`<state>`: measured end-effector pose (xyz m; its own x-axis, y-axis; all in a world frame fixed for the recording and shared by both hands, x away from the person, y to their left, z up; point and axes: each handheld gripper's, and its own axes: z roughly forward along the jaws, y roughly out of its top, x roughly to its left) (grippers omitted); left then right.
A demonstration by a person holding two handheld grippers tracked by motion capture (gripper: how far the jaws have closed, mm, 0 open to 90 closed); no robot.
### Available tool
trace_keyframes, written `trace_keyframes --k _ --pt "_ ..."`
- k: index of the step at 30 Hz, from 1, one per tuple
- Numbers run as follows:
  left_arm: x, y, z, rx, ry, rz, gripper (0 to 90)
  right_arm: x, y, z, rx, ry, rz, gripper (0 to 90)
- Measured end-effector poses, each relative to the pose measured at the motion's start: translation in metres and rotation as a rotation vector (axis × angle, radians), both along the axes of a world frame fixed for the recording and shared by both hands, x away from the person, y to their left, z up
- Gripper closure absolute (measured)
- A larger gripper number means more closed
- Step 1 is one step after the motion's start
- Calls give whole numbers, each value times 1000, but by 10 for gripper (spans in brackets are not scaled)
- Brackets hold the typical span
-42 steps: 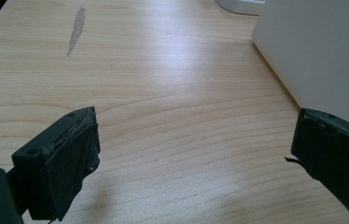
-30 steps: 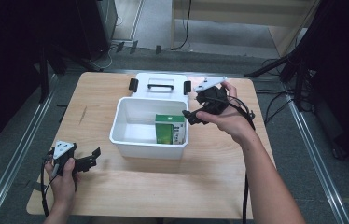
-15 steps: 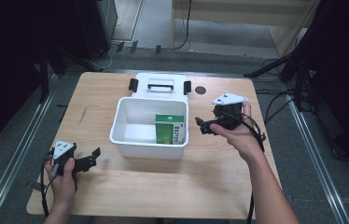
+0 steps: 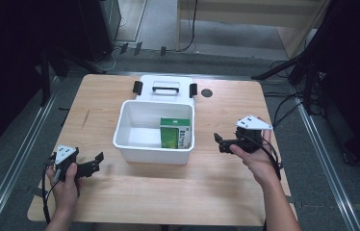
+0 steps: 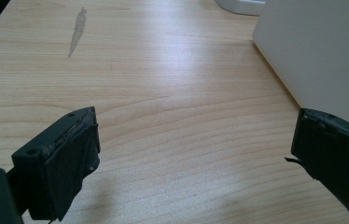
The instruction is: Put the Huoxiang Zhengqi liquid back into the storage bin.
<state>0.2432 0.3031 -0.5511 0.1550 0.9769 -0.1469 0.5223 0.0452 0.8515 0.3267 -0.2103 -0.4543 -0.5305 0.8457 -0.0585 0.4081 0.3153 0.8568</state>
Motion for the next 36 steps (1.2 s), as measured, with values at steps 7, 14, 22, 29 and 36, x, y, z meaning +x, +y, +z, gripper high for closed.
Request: trace_keyframes --k 7,14,22,29,36 --pt "0 -1 0 2 -2 2 21 -15 -27 -30 28 46 -32 0" --pt "0 -1 0 4 -3 3 21 -26 -50 -49 36 65 -67 0" --pt "0 -2 0 8 -4 3 21 -42 -73 -64 53 73 -112 0" --pt "-1 -2 0 10 -4 4 21 -54 -91 -73 54 83 -146 0" --pt "-1 -2 0 15 -4 0 21 -64 -104 -78 54 85 -178 0"
